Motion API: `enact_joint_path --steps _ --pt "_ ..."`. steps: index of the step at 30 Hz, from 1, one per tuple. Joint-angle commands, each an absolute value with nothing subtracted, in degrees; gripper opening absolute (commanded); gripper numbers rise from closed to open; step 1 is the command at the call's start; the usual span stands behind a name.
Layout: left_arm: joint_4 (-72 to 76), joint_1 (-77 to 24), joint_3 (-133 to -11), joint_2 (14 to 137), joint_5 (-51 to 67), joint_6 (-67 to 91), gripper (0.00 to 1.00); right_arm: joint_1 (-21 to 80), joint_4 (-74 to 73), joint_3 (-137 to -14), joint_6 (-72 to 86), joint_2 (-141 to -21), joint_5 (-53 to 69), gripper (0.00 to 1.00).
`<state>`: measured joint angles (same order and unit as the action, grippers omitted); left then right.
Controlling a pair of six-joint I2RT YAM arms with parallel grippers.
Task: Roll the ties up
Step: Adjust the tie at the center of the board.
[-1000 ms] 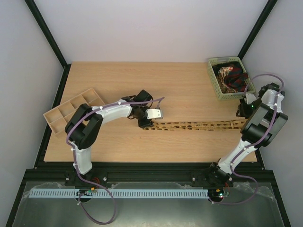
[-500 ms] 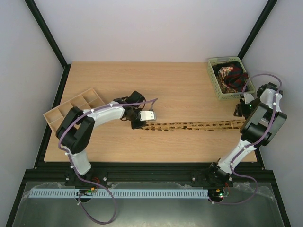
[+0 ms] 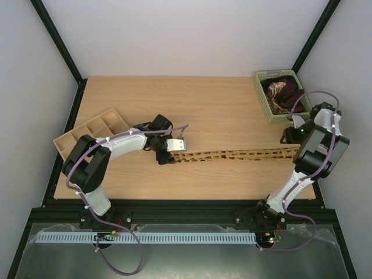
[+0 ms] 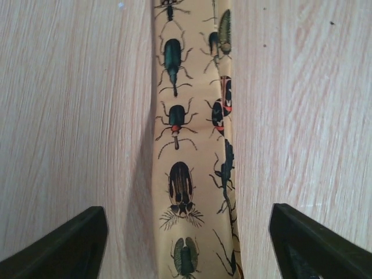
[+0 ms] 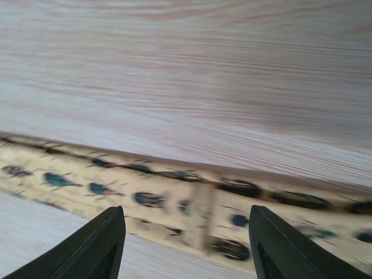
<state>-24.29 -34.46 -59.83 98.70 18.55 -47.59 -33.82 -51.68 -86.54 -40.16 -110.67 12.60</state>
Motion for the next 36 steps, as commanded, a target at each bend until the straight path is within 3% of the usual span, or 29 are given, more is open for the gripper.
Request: enact_joint_path --steps 1,4,7,12,13,16,18,20,23,30,36 --pt "-24.46 -34.16 -61.93 96.87 21.13 -45.77 0.83 -28.95 -58.52 -83.26 -44.84 -107.63 18.74 0.60" --pt "-26.18 -34.19 -64.24 98.15 23.19 -43.07 0.98 -24.56 -60.99 -83.05 -45.53 -107.06 22.97 0.60" --pt "-27.17 -34.77 -66.33 100.80 23.67 -40.50 0.99 -20.16 -59.45 -81.12 -46.70 -104.50 27.75 0.61" --pt "-24.83 -34.19 -67.56 100.40 22.99 -35.50 1.00 -14.80 -51.97 -78.89 -47.48 -98.16 30.55 0.73" --pt "-22.74 -33.75 -66.90 98.53 22.42 -33.61 1.00 -14.77 -50.46 -79.27 -47.01 -96.49 31.32 0.75" --pt "-13.80 -32.43 -63.88 91.31 18.95 -26.50 1.00 -14.77 -46.18 -80.77 -44.74 -92.76 34.33 0.99" --pt "-6.27 -31.99 -60.66 87.23 17.05 -22.53 1.00 -14.77 -39.79 -79.47 -38.40 -90.23 35.14 0.99" --pt "-5.92 -32.10 -59.51 85.94 18.90 -23.99 1.00 -14.77 -41.25 -79.73 -42.85 -89.08 38.07 0.99" --pt "-18.69 -33.00 -66.48 91.85 21.74 -30.08 0.99 -14.00 -46.47 -80.55 -52.77 -89.77 38.18 0.99" --pt "-23.22 -31.95 -66.52 94.85 26.36 -33.09 1.00 -9.90 -49.41 -72.05 -73.26 -92.55 24.87 0.99" --pt "-24.19 -32.59 -67.41 98.12 25.46 -32.68 0.99 -7.69 -47.40 -66.93 -75.98 -95.97 18.31 1.00"
